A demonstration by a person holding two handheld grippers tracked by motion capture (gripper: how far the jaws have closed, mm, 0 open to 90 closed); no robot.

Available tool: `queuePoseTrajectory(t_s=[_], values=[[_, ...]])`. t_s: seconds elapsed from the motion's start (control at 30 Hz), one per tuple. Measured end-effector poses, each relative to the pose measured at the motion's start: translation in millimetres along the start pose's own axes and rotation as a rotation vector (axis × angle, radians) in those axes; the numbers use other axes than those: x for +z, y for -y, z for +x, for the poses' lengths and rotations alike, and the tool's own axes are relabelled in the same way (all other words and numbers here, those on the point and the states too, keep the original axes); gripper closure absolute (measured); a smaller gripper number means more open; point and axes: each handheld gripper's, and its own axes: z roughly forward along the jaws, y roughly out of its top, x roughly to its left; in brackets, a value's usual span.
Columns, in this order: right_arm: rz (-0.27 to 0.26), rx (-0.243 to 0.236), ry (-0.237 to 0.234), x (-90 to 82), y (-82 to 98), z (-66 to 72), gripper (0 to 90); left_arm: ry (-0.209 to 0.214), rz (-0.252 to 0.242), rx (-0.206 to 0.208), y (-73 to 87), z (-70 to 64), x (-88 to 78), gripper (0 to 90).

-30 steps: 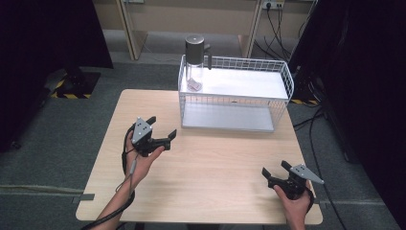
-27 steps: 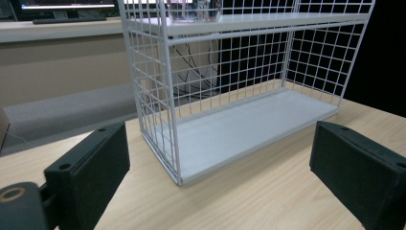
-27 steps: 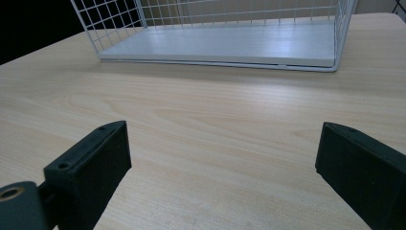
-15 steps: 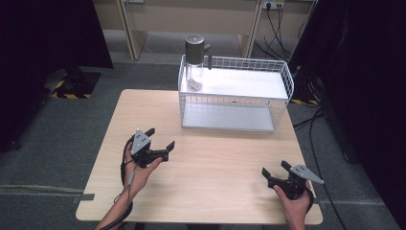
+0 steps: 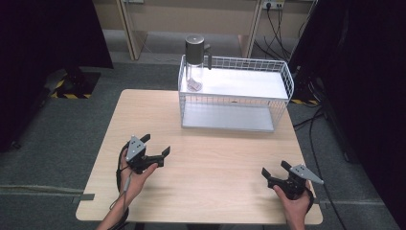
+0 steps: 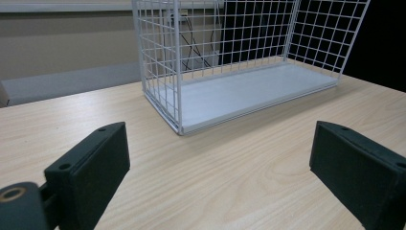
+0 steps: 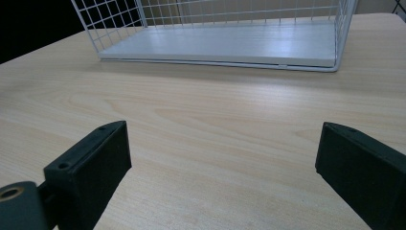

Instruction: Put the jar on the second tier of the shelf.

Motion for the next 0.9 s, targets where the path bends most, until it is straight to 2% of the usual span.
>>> queuePoseTrajectory(t_s=[0.53,0.9], values=[[0.001,-0.001,0.0,0.1,0.0,0.3,5.1,-0.028,0.026,-0.031,25.7,9.1,-16.0,6.1],[0.001,-0.002,0.0,0.2,0.0,0.5,5.1,-0.046,0.033,-0.048,37.9,15.1,-24.0,6.1]])
